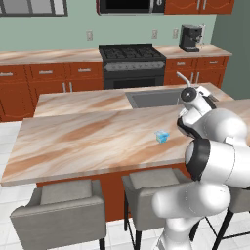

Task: Stack the yogurt containers by placing the smaller containers on top of the larger containers.

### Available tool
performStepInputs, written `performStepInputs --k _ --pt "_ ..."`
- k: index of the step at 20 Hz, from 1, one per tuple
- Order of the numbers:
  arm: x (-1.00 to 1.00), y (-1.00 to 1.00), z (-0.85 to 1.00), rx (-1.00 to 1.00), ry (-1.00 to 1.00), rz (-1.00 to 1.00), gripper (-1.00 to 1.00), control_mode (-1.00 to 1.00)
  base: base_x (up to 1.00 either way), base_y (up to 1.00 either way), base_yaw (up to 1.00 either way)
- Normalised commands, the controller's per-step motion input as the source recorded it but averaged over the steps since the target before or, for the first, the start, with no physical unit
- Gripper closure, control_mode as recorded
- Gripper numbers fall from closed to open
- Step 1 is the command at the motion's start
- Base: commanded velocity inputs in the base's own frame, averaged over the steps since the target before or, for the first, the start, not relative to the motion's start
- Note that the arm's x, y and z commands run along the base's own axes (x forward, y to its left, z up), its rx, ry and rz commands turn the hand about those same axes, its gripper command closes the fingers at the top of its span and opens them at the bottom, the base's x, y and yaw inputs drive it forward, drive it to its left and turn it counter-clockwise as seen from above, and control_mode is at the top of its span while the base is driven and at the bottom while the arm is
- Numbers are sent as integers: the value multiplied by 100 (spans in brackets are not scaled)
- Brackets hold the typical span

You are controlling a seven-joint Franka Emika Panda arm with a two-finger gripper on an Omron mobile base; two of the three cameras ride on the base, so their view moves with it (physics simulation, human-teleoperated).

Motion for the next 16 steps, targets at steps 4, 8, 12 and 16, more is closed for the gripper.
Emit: performStepInputs --k 4,8,12,16 --pt "0 0 0 0 1 0 -100 -100 0 0 0" --pt "-1 0 0 0 0 0 -100 -100 0 0 0" --pt "-2 -1 13 3 0 0 -100 -100 0 0 0" --pt "-9 0 31 9 0 0 -100 -100 0 0 0"
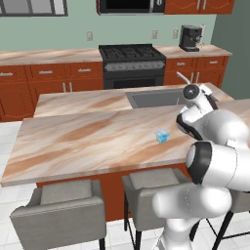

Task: Stack the yogurt containers by placing the smaller containers on top of the larger containers.

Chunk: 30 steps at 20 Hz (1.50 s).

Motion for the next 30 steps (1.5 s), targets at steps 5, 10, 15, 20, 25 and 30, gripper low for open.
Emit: performStepInputs --k 5,10,15,20,25,30 --pt "-21 0 38 6 0 1 -100 -100 0 0 0" --pt "-38 15 13 0 0 4 -100 -100 0 0 0" --pt "-32 41 0 0 0 6 -100 -100 0 0 0" --pt "-22 47 1 0 0 3 -100 -100 0 0 0" --pt "-17 40 6 3 1 0 -100 -100 0 0 0" --pt "-5 30 4 7 4 0 -100 -100 0 0 0"
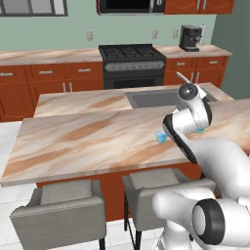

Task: Stack the yogurt containers by placing the smaller containers on top of the larger containers.

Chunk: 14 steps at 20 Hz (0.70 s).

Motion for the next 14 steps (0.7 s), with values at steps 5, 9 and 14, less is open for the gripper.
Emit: performStepInputs --k 5,9,14 --pt "-1 22 5 10 8 0 -100 -100 0 0 0" --pt "0 12 0 13 13 0 -100 -100 0 0 0" --pt "-1 5 0 12 18 0 -100 -100 0 0 0"
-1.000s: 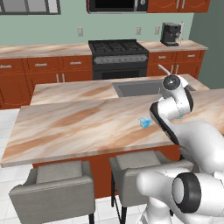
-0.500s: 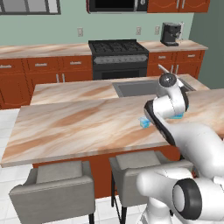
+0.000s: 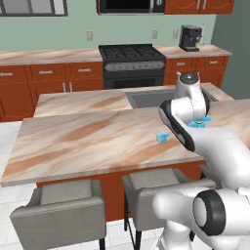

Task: Stack the yogurt containers by placing the smaller containers on top of the larger containers.

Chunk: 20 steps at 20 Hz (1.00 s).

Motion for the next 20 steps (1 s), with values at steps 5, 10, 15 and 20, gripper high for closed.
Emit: performStepInputs --k 5,10,15,20 --pt "-9 4 0 13 19 0 -100 -100 0 0 0" --pt "-21 15 0 12 14 0 -100 -100 0 0 0" --pt "-28 28 0 7 6 0 -100 -100 0 0 0" --pt "-27 21 -9 1 1 0 -100 -100 0 0 0"
